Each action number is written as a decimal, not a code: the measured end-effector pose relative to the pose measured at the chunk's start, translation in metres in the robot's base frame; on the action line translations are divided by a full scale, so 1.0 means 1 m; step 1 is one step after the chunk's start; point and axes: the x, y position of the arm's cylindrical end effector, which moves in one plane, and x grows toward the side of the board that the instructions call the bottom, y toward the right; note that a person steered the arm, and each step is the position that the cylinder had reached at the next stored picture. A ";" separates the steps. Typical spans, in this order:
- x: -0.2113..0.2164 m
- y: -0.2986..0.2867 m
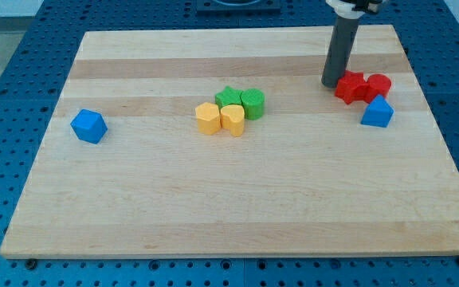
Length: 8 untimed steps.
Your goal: Point your arm at the blue cube
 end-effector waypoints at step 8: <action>0.159 -0.085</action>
